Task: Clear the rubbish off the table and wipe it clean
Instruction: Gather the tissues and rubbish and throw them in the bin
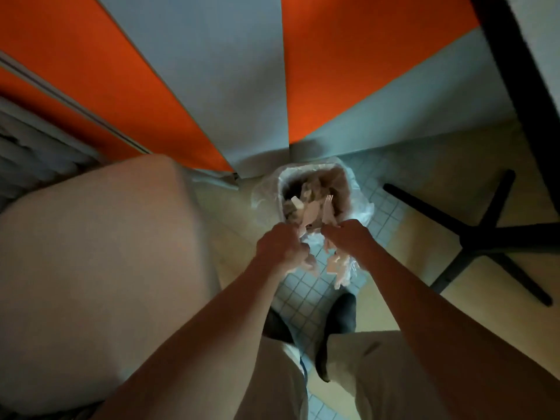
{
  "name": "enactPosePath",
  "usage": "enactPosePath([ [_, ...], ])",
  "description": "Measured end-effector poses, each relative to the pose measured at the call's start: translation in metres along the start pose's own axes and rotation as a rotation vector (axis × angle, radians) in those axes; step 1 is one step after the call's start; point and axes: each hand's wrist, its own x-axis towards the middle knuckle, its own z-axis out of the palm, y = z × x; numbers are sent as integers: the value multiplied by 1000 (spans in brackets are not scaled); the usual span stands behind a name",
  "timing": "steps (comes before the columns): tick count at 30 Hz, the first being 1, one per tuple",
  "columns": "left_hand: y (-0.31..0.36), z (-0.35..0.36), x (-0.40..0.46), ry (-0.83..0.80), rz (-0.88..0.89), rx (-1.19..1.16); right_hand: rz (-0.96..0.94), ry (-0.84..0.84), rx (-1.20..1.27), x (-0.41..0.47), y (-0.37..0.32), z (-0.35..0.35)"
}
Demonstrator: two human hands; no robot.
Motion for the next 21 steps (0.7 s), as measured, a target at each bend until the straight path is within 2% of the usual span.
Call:
enactPosePath([
  [4, 1, 21, 74, 113, 14, 18, -44, 96, 61, 74, 3, 13],
  [8, 5, 43, 147, 263, 78, -106, -294, 371, 166, 133, -3, 23],
  [10, 3, 57, 178, 353, 135, -121, -349, 409, 216, 158, -2, 29],
  [13, 2, 73, 199, 473, 170, -71, -329, 423, 216, 188, 5, 38],
  [15, -5, 86, 209, 415, 188, -44, -292, 386, 155, 199, 11, 40],
  [19, -21, 99, 218, 143, 79, -27, -239, 256, 0, 210, 20, 44],
  [21, -21, 96, 212, 87, 56, 12, -215, 200, -74, 205, 19, 42],
])
